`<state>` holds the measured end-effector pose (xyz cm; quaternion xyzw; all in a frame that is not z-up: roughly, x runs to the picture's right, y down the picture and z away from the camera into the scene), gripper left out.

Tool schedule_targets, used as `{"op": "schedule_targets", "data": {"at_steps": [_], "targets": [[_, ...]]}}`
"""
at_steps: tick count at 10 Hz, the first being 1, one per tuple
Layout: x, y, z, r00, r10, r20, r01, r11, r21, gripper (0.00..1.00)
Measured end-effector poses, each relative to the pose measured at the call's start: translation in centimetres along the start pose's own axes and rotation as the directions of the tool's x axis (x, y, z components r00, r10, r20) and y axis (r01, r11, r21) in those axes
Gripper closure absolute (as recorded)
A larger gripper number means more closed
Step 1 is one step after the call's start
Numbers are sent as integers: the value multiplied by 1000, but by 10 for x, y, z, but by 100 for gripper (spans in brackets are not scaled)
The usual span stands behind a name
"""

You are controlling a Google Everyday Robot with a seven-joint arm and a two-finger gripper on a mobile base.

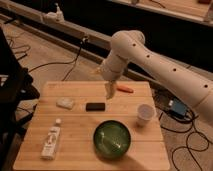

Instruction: Place the white sponge in the ceramic bowl

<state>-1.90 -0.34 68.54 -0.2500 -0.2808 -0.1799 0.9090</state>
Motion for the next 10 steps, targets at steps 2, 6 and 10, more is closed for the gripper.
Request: {"op": "schedule_targets", "data": {"at_steps": [2,6,10], "targets": [[-9,-8,30,999,4,50,-2,1000,-22,20],[-38,-32,104,985,2,171,17,994,-106,20],[-62,-63,171,973,-15,230,55,985,-167,20]]}}
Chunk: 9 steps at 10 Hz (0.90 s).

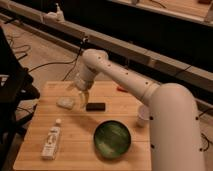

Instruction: Place the white sponge in the ceramic bowl

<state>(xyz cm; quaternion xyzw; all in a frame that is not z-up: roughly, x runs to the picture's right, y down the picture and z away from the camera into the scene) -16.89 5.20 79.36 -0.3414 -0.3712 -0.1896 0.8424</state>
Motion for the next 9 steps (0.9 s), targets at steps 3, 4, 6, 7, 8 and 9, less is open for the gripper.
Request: {"op": "schedule_targets", "data": {"at_steps": [3,4,6,7,8,9], "targets": [[-10,-44,27,1000,0,27,-1,998,62,20],[-11,-47,28,1000,-2,30,0,998,68,20],[-9,-46,26,1000,1,30,-3,998,70,20],[-10,-47,27,1000,0,30,-2,998,69,20],[-11,-47,28,1000,0,29,-2,998,68,20],[-9,-47,28,999,9,31,-12,997,72,20]]}}
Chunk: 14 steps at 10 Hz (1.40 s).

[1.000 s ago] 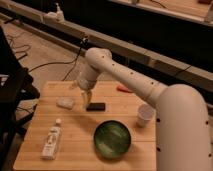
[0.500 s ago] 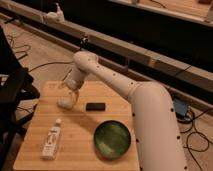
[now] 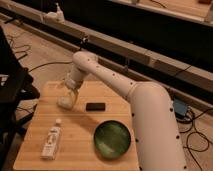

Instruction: Place the white sponge in the ceramic bowl

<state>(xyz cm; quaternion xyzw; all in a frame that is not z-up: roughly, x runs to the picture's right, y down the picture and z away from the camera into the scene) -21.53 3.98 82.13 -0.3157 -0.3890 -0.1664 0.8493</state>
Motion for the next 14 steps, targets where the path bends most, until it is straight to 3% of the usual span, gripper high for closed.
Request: {"op": "schedule_targets", "data": {"at_steps": [3,5,9,14], "targets": [[26,-5,17,995,93,34,-95,994,49,20],[37,-8,33,988,143,64,-147,987,58,20],[65,-9,76,959,248,136,-254,967,29,20],[85,-22,115,942,282,180,-286,958,-7,20]]}}
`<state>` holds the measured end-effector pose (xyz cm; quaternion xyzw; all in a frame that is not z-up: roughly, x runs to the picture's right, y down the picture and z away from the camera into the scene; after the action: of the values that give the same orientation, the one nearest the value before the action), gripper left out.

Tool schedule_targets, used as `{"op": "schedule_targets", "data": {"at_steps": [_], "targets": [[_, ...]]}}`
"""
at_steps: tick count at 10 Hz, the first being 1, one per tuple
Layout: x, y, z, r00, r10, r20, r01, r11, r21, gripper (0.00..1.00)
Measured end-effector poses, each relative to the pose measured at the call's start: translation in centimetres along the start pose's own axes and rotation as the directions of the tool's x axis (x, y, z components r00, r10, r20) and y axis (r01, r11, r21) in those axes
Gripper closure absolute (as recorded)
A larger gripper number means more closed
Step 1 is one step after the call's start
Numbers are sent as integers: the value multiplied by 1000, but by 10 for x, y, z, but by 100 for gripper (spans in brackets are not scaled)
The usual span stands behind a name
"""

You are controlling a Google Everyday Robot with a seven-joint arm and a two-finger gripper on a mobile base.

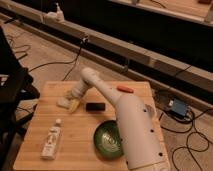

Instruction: Place the white sponge in the ceramic bowl

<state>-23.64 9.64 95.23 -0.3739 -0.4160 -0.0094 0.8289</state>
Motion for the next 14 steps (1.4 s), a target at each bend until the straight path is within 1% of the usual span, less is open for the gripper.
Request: {"op": "schedule_targets", "data": {"at_steps": [1,2,3,4,6,7,8,9,10,11,12,14], "targets": [[3,-4,4,1000,4,10,-4,1000,1,21],[8,-7,4,1000,2,20,-2,1000,2,27],[10,-10,5,1000,2,31,-2,1000,6,36],[11,-13,5,999,-3,33,3,1000,13,47],[13,-15,1,999,-15,29,14,1000,19,67],[15,-14,-4,999,-21,27,20,999,25,79],[16,-13,-7,999,-25,24,25,999,27,86],[17,-11,-12,999,-34,15,33,999,27,90],[20,-8,-21,999,-40,4,40,999,31,90],[24,-6,-34,999,-45,-10,46,998,41,90],[23,-2,-46,999,-52,-13,52,997,51,90],[12,7,-67,996,-86,-22,87,995,57,90]]}}
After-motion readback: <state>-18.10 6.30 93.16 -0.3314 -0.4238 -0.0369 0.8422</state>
